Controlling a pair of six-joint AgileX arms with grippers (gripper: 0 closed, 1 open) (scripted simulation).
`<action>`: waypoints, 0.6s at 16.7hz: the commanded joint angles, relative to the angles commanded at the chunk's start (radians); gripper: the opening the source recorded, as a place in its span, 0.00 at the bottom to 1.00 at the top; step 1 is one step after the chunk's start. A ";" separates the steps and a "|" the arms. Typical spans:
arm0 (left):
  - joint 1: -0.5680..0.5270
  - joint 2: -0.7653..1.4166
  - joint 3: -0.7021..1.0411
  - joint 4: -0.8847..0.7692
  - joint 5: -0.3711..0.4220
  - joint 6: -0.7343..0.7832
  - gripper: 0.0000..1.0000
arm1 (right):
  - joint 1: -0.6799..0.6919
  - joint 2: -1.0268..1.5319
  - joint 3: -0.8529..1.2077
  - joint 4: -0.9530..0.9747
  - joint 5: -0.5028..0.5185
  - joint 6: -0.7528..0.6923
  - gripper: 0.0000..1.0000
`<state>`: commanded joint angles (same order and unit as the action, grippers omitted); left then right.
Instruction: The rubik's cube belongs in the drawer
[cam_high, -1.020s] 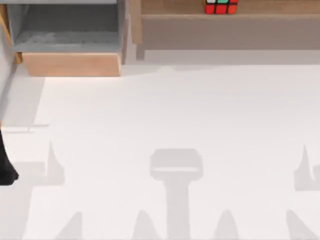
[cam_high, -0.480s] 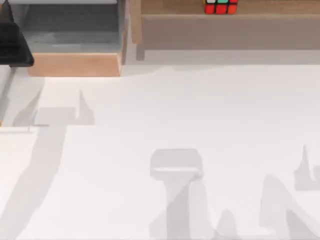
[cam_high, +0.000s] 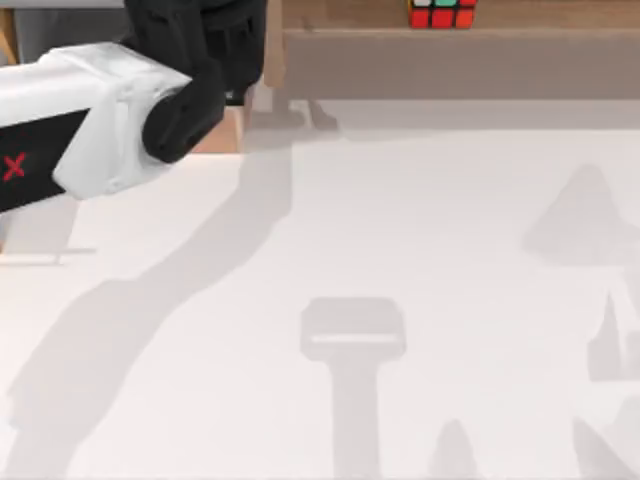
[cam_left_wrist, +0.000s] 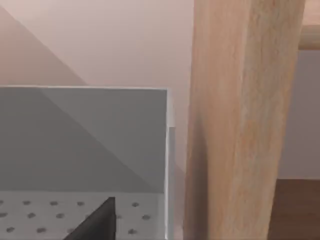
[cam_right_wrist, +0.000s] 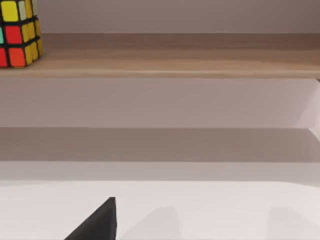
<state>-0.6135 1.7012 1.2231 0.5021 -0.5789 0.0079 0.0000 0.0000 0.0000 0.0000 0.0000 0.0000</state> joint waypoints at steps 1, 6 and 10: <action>-0.036 0.108 0.072 0.030 -0.034 0.001 1.00 | 0.000 0.000 0.000 0.000 0.000 0.000 1.00; -0.183 0.544 0.369 0.154 -0.173 0.005 1.00 | 0.000 0.000 0.000 0.000 0.000 0.000 1.00; -0.245 0.716 0.495 0.207 -0.232 0.007 1.00 | 0.000 0.000 0.000 0.000 0.000 0.000 1.00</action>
<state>-0.8586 2.4172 1.7183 0.7086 -0.8108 0.0146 0.0000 0.0000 0.0000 0.0000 0.0000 0.0000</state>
